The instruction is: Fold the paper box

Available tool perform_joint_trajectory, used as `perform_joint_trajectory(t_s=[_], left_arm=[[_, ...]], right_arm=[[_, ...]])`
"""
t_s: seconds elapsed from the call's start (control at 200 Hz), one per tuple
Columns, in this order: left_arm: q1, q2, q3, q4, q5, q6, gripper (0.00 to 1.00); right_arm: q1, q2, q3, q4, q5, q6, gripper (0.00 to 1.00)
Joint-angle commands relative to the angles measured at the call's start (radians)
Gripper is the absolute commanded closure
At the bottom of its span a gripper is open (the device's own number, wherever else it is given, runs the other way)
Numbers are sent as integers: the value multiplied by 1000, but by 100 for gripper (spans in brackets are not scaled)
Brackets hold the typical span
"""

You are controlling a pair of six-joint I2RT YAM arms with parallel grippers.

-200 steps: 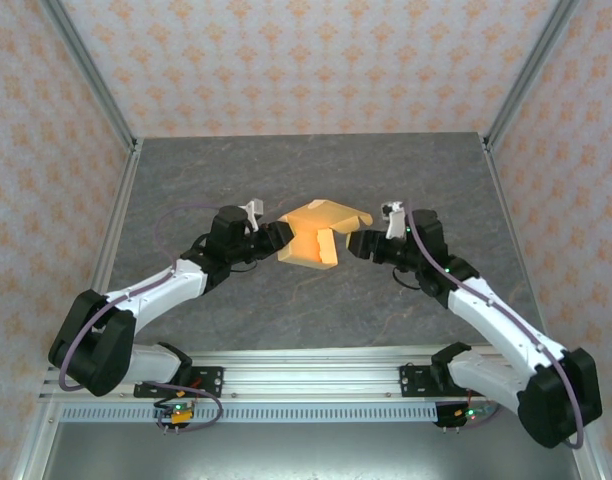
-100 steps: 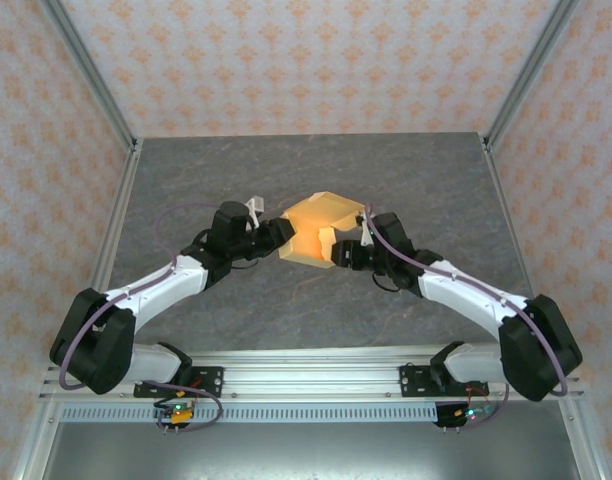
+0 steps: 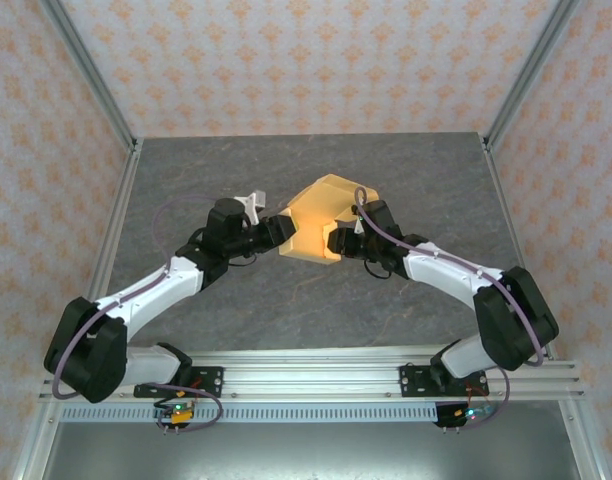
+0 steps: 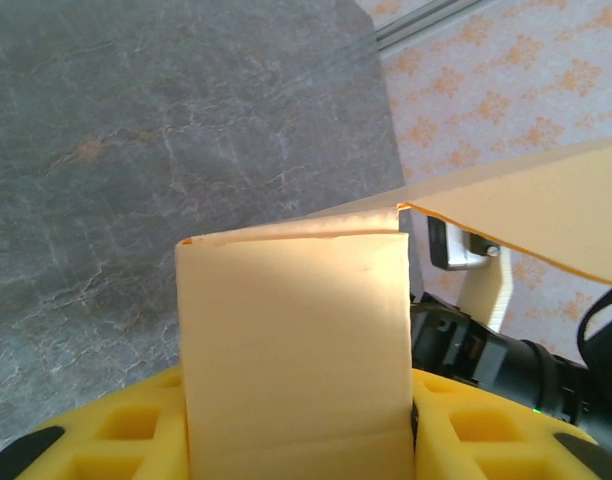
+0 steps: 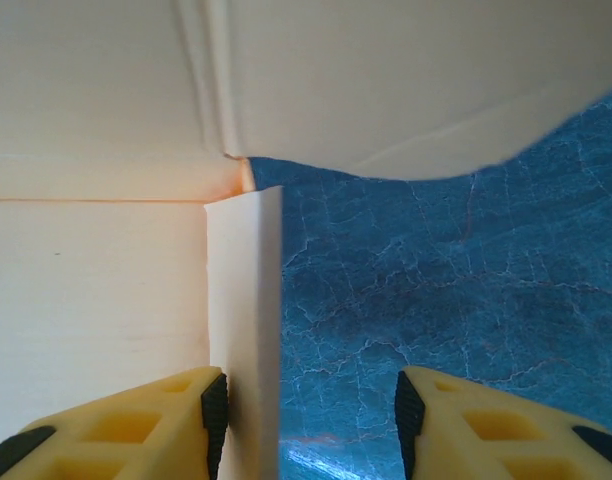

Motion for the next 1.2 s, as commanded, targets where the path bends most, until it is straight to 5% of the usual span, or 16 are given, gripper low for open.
perform_joint_trajectory(t_s=[0.0,0.165,0.385,0.716,0.946,1.196], left_arm=[[7,-37,-3,48,49,38,66],[1,-35,-10,83,57,48,66],[-53,-63,14,30,-22,134,68],[-148,-28,55,46,-69,177,71],[-199,32,71,95,-99,127,71],[-199,2,71,32,-173,175,72]], right_arm=[[-6,9,22,36,-57,24,50],[-6,8,15,92,-130,74,54],[-5,41,45,29,-79,52,64],[55,138,115,-65,307,120,82],[83,172,90,45,369,213,74],[59,81,-13,140,143,22,60]])
